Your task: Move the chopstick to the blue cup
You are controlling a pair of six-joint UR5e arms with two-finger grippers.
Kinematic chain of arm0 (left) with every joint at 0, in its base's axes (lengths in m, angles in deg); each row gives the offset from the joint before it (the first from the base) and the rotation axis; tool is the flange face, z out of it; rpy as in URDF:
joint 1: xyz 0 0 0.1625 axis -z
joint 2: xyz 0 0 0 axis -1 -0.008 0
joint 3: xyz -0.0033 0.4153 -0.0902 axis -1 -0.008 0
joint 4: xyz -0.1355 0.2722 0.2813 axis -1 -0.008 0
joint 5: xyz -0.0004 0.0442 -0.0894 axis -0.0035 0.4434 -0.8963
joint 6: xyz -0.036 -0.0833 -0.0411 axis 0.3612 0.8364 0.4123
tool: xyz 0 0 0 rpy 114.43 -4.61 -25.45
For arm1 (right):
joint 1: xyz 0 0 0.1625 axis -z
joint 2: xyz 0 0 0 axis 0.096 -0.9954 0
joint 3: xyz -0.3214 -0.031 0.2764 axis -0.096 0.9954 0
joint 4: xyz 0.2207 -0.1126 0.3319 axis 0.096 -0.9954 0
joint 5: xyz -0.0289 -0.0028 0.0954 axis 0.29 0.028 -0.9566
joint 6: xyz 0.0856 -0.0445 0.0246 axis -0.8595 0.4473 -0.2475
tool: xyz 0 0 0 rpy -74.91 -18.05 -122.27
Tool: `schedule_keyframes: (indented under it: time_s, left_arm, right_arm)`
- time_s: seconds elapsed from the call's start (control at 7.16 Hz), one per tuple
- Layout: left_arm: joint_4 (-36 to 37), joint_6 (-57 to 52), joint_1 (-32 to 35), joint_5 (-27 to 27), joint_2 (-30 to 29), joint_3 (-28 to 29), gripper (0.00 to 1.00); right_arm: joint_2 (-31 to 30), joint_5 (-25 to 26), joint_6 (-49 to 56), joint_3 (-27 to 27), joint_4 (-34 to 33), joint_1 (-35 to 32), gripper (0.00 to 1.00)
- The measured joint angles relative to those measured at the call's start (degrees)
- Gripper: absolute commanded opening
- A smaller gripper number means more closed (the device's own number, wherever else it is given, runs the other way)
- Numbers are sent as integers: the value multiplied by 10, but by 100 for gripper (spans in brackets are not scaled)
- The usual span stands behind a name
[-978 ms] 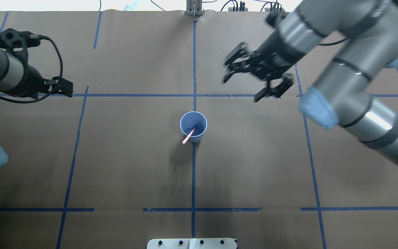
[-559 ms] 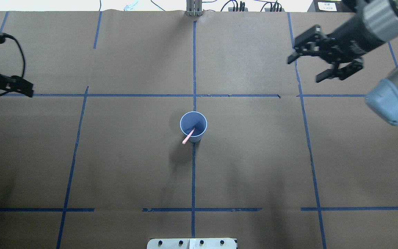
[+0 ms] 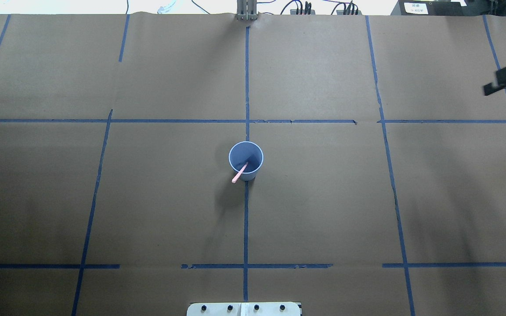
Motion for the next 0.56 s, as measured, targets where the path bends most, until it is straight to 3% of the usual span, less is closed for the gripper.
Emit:
schedule_keyframes:
  time_s: [0.28, 0.56]
  left_arm:
    - [4, -86, 66, -22, 1, 44, 100]
    - [15, -146, 102, -40, -3, 93, 100]
  right_arm:
    - [-20, 31, 251, 39, -89, -84, 99]
    - [-38, 54, 422, 66, -166, -145, 99]
